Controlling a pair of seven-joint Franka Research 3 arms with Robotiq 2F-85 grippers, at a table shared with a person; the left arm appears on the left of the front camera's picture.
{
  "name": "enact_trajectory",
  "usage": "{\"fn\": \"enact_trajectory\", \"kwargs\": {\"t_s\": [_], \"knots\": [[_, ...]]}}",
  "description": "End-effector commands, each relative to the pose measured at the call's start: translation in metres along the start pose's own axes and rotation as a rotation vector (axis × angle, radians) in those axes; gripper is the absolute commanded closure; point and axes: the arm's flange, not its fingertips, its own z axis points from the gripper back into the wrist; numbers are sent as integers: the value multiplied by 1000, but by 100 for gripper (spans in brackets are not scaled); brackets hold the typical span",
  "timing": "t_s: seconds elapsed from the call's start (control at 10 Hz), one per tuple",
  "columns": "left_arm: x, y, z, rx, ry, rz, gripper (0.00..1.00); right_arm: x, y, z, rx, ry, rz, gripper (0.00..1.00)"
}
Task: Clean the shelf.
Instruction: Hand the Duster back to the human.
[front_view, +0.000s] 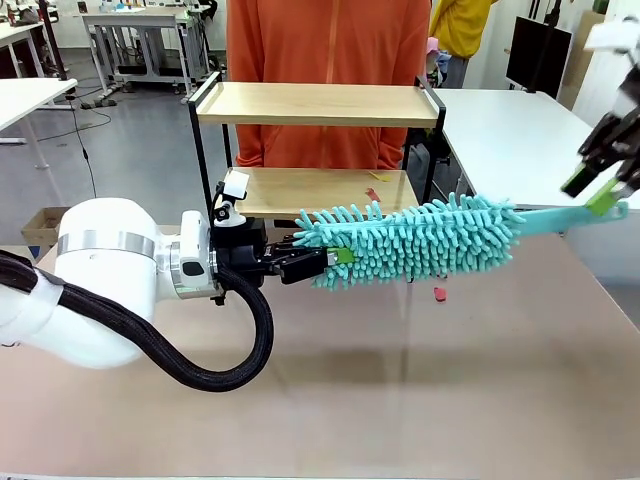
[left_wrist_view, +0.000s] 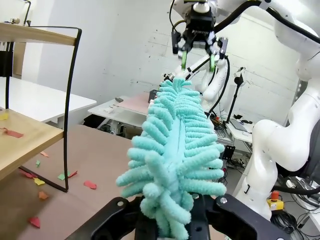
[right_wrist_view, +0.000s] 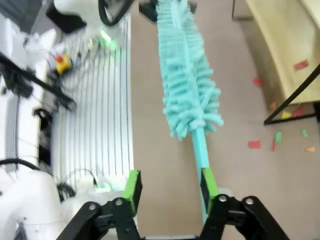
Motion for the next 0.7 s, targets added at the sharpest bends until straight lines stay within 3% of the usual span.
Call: {"fn": "enact_trajectory", "kwargs": {"t_s": [0.0,0.2,0.4,0.5,0.6], "knots": [[2,0,-2,-2,-1,-6,100,-13,-1,36,-22,-264,-95,0],[2,0,-2,-2,-1,-6,100,-38,0,59,-76,-461,-172,0],[2,0,-2,-2,-1,-6,100,-58,-2,68,-75,-591,-233,0],[2,0,-2,-2,-1,-6,100,-57,4,73,-53,-590,-246,0],[2,0,-2,-2,-1,-6,100,-60,0,78,-82,-519,-195,0]]}}
